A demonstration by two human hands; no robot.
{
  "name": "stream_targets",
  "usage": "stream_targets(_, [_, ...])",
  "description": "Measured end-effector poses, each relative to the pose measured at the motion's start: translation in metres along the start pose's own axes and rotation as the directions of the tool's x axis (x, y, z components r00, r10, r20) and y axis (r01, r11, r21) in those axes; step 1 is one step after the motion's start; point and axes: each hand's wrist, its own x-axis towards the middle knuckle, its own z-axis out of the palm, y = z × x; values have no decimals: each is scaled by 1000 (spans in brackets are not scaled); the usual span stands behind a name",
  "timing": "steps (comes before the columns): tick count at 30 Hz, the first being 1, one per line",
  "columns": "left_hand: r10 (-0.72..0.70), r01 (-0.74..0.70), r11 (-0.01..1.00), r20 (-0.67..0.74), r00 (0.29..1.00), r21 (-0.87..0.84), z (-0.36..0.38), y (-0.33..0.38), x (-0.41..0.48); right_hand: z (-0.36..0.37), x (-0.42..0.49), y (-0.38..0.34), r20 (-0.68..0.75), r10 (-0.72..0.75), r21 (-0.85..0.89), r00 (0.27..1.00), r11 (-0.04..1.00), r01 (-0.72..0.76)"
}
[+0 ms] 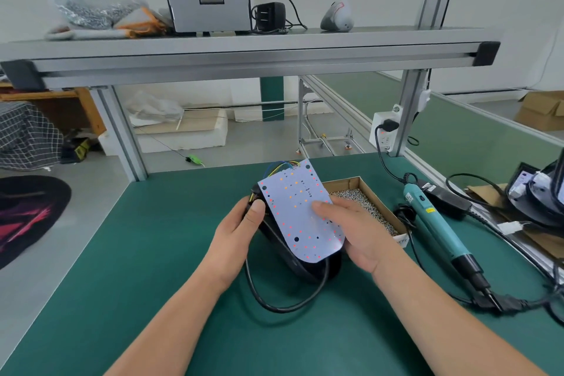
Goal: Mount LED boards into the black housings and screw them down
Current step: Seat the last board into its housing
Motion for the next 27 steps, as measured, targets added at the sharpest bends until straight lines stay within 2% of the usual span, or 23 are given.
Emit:
stream_targets(6, [10,-9,997,16,1000,-82,-4,-1,2,5,0,7,33,51,72,998,996,-54])
stream_targets(9, [-70,81,986,79,994,-145,-6,1,6,5,2,8,-18,30,132,999,991,-28])
stream_targets(12, [-72,83,989,91,993,-124,-19,-1,11,2,2,5,-60,29,198,998,980,-16])
stream_targets(16, [-94,93,977,-6,996,191,-43,-11,12,-2,0,5,-66,6,289,998,957,13])
stream_targets(18, [-115,114,955,-11,993,274,-52,-14,12,-5,0,4,-93,-17,363,995,931,50])
stream_targets(20, [-52,68,895,-48,997,440,-57,-15,13,-6,-2,1,-148,-45,424,988,899,105])
stream_targets(22, [-29,123,797,-166,986,591,-59,-18,14,-7,-1,0,-205,-75,453,976,877,163])
stream_targets(24, [-33,226,762,-312,949,607,-60,-18,12,-5,-2,0,-226,-92,443,970,877,187])
stream_targets(27, [38,245,740,-402,915,627,-57,-14,12,-6,0,2,-225,-110,450,968,870,203])
